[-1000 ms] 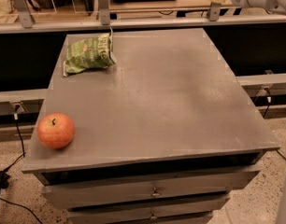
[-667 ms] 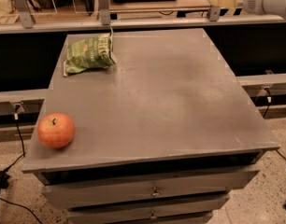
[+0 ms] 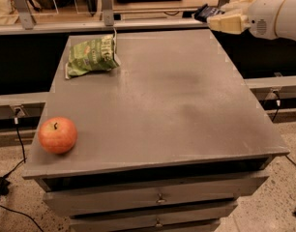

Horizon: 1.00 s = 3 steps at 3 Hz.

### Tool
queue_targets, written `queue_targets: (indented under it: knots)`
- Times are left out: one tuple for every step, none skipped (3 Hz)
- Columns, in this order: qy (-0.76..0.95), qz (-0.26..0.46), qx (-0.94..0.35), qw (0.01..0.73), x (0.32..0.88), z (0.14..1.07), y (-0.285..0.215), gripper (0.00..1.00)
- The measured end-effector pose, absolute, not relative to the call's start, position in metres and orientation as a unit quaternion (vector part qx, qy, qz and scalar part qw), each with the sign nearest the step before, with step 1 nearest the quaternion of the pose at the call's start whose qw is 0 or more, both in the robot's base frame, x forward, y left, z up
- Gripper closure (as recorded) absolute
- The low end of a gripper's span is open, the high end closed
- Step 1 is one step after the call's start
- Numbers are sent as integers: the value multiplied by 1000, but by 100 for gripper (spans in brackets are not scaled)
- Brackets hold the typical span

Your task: Move rxbar blueberry near apple

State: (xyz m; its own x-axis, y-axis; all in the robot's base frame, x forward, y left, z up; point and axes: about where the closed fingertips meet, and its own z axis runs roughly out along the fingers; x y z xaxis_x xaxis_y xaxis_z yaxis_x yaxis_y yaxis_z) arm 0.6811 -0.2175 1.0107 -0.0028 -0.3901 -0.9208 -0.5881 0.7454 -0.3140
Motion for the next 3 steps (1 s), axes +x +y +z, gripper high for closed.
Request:
queue_targets:
  knots:
    - [703,84,-350,613,681,1009,-215,100]
    - [685,115,-392,603,661,1004,-183,100]
    - [633,186,-488,572,604,996,-112,100]
